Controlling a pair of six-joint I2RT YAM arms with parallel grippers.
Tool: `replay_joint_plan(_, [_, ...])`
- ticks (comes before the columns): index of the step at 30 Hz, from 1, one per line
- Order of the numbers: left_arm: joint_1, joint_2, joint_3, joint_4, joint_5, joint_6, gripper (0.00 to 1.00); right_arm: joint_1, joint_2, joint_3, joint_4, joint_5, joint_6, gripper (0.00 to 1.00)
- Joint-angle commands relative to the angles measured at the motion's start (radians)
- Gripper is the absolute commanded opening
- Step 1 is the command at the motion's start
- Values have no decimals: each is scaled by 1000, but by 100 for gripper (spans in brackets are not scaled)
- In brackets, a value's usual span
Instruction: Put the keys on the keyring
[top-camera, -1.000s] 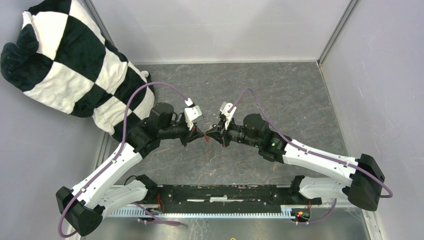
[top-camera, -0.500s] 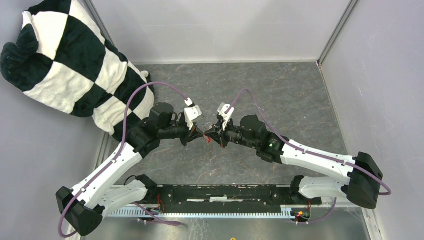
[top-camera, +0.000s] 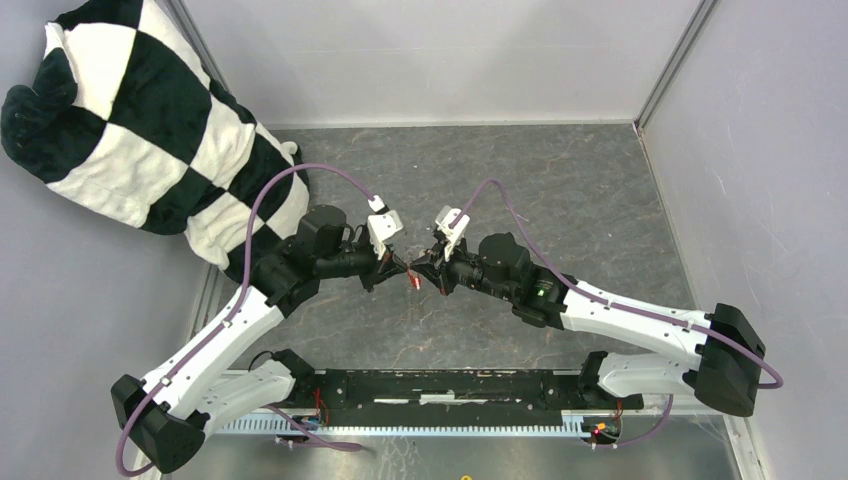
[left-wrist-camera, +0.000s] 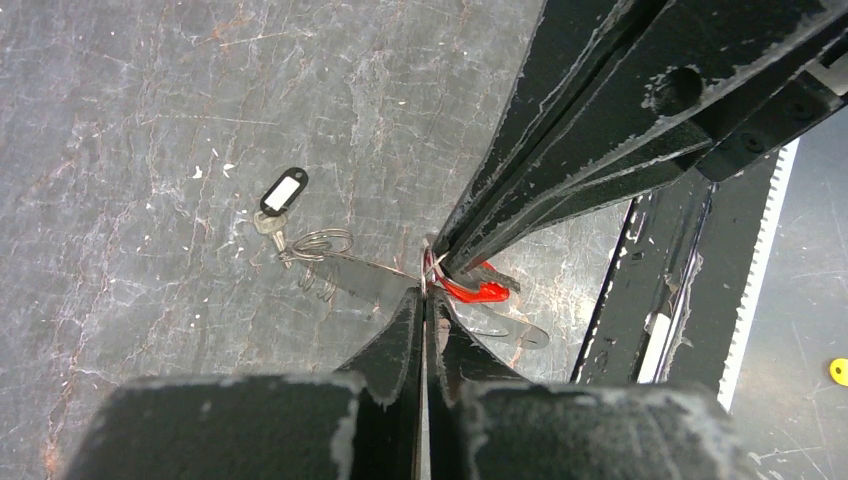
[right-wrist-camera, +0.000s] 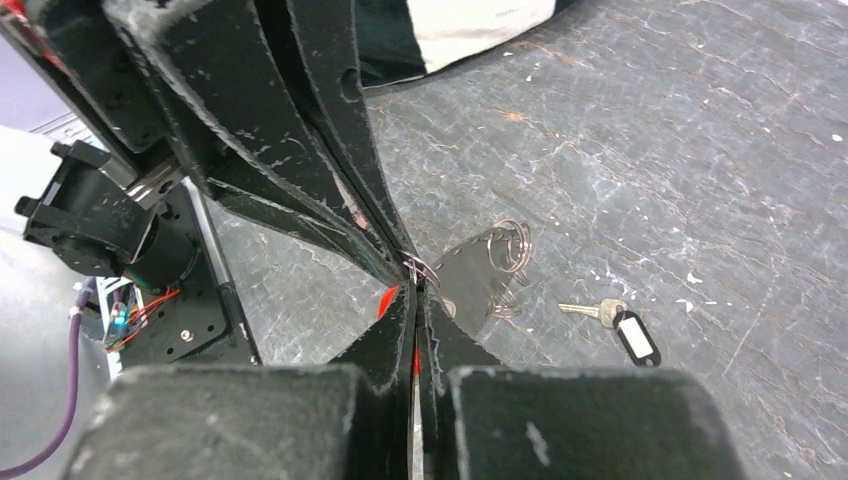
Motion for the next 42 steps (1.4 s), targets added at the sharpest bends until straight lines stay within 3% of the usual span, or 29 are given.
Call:
replay_joint_plan(1, [-1, -21, 26, 54, 29, -18, 2, 3, -19, 39, 35, 81, 5, 1])
replay_joint_plan(14, [-1, -25, 18, 49, 31, -24, 2, 13, -38, 54, 38, 111, -4, 1])
replay_joint_plan(25, [-1, -10, 34, 19, 24, -98, 2, 12, -159, 99, -167, 132, -178, 1])
replay_joint_plan(32, [-1, 9, 54, 4, 36, -198, 2, 13, -186, 105, -232, 227, -302, 1])
replay_joint_plan(37, [-1, 23, 59, 6, 36, -251, 2, 12, -171, 88, -174, 150, -263, 1])
replay_joint_plan(42, [-1, 11, 67, 6, 45, -213, 2, 13, -158, 45, -85, 50, -189, 2])
